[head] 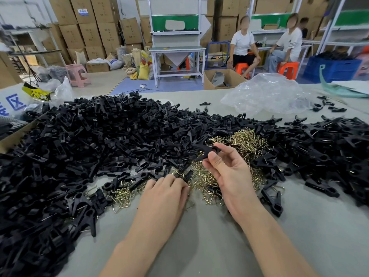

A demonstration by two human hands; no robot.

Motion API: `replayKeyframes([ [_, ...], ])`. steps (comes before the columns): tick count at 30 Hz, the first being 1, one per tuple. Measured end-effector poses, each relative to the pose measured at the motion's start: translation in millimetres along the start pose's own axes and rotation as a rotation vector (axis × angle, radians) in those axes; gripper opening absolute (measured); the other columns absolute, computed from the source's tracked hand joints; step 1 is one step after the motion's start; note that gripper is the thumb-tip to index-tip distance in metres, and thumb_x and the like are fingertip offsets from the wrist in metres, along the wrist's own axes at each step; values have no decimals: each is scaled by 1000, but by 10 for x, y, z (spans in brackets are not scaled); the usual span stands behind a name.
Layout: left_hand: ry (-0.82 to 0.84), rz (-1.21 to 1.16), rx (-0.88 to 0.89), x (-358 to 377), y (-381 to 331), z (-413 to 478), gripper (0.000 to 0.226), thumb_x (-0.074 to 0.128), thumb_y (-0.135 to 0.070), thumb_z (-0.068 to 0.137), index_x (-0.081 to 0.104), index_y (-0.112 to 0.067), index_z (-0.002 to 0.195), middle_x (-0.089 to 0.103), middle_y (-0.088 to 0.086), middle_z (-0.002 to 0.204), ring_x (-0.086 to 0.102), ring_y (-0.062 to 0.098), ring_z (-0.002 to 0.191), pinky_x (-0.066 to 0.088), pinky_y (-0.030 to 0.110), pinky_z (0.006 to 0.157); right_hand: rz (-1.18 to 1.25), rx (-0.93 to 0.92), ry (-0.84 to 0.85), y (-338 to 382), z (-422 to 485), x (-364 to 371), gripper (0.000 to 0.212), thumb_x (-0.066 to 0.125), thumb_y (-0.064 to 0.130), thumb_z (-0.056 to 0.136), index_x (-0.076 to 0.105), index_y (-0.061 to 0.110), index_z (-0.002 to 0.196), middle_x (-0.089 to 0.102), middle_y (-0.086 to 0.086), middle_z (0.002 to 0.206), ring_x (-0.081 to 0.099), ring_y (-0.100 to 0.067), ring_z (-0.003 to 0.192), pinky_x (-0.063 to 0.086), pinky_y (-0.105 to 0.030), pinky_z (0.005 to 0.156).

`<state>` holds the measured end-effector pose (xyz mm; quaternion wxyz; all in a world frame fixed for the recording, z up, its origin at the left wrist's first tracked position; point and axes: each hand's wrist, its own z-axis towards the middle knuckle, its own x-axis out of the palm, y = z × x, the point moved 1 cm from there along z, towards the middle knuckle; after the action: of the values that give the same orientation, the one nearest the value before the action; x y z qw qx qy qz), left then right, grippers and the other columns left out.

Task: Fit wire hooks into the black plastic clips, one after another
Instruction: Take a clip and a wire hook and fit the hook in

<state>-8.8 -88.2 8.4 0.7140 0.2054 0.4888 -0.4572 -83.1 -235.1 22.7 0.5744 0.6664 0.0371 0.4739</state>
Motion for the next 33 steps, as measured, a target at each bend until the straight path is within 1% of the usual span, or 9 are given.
replayKeyframes([
  [4, -88, -214, -92, -21, 76, -34, 5, 66, -25, 94, 68, -27, 90, 65, -14, 87, 42, 1, 64, 41, 27, 69, -5, 10, 10, -1, -8, 3, 28, 76, 11, 69, 76, 18, 96, 68, -2, 87, 71, -17, 88, 59, -24, 79],
  [8, -57, -262, -132, 39, 168, -31, 16, 55, -26, 100, 70, -29, 106, 60, -16, 98, 57, 15, 83, 47, 30, 72, -12, 24, 1, -11, -9, 18, 30, 76, 11, 68, 75, 17, 97, 63, -9, 96, 69, -20, 91, 59, -24, 79],
  [11, -31, -255, -129, 40, 206, -38, 24, 58, -13, 98, 65, -29, 116, 48, -16, 102, 57, 11, 81, 51, 33, 64, -24, 26, 3, -24, -11, 19, 30, 77, 11, 68, 75, 17, 98, 63, -11, 99, 69, -20, 93, 59, -24, 79],
  [14, -68, -343, -112, 0, 223, -44, 32, 56, -8, 97, 64, -28, 121, 46, -19, 102, 54, 1, 78, 46, 18, 66, -47, 23, 22, -37, -9, 11, 28, 76, 11, 70, 75, 18, 97, 70, -5, 95, 71, -18, 93, 59, -24, 79],
  [17, -201, -592, -238, -114, 205, -18, 26, 53, -14, 101, 65, -32, 117, 60, -19, 97, 62, 3, 89, 44, 9, 75, -154, -7, 94, -52, -27, 15, 24, 73, 5, 80, 70, 11, 103, 76, 0, 103, 71, -18, 100, 59, -25, 82],
  [22, -223, -1072, -505, -246, 177, 19, 24, 62, -14, 96, 64, -34, 109, 71, 1, 87, 69, 17, 80, 54, 19, 73, -351, -18, 217, -79, -91, 45, 23, 73, 2, 88, 67, 15, 106, 75, 1, 112, 70, -15, 101, 58, -30, 89],
  [25, -183, -1225, -572, -258, 167, 23, 22, 64, -12, 95, 66, -28, 110, 72, 6, 85, 67, 14, 75, 55, 18, 68, -408, 5, 271, -107, -113, 69, 25, 74, 2, 87, 67, 17, 106, 75, 4, 113, 71, -17, 102, 57, -28, 91],
  [29, -146, -1251, -572, -231, 152, 13, 20, 64, -14, 95, 65, -25, 111, 69, -1, 77, 63, 10, 71, 52, 23, 73, -415, 22, 304, -141, -119, 88, 25, 73, -2, 87, 66, 10, 108, 76, 2, 110, 72, -11, 96, 54, -20, 83],
  [33, -150, -1273, -584, -235, 172, 19, 19, 64, -12, 95, 63, -22, 110, 69, -3, 75, 60, 9, 65, 51, 16, 63, -418, 17, 320, -151, -117, 84, 26, 74, -2, 86, 66, 12, 106, 76, 3, 110, 72, -12, 97, 53, -19, 84],
])
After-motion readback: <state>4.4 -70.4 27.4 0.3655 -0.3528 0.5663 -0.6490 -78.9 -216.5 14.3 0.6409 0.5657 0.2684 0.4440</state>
